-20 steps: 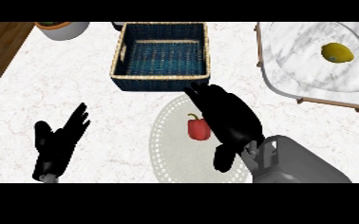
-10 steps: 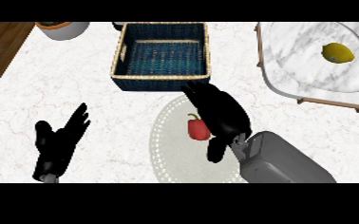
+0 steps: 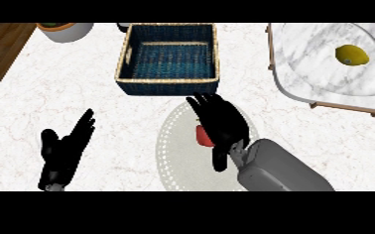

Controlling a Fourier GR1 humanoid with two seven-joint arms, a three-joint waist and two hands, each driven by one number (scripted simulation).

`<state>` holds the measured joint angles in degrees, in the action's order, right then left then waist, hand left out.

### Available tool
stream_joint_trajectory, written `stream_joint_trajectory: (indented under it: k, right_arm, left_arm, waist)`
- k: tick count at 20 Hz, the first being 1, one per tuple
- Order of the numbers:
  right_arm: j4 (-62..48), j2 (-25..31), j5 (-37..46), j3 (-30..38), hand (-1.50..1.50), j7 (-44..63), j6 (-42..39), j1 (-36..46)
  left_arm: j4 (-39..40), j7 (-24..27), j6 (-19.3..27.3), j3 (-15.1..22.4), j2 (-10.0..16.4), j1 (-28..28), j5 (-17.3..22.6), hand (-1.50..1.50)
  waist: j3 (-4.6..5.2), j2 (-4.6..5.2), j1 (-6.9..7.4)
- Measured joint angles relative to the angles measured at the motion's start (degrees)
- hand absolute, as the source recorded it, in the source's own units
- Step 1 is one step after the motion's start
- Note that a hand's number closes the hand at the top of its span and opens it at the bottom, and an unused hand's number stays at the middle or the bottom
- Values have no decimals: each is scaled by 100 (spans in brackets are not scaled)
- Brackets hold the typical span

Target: Pick the bell pepper from the placemat and place it in the basket

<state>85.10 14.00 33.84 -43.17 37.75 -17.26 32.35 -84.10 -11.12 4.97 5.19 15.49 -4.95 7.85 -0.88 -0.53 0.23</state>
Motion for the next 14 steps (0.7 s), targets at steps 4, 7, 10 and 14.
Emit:
stream_joint_trajectory:
  k: [4,7,10,14]
  right_arm:
    - [-244,-62,106,50,-150,-174,-1,-47]
    - [-335,-82,188,117,-150,-321,54,-95]
    - [-437,-137,292,165,-150,-444,89,-108]
    - [-639,-297,479,169,-150,-562,244,-191]
  left_arm:
    - [-8,-38,-69,-72,35,-2,32,0]
    - [30,17,-100,-124,37,-12,30,0]
    - [-83,-95,-74,-102,2,-36,4,0]
    - [-26,-243,-134,-169,28,38,38,0]
  waist:
    - [2,3,-1]
    - [1,3,-8]
    - [8,5,-5]
    - [4,6,-6]
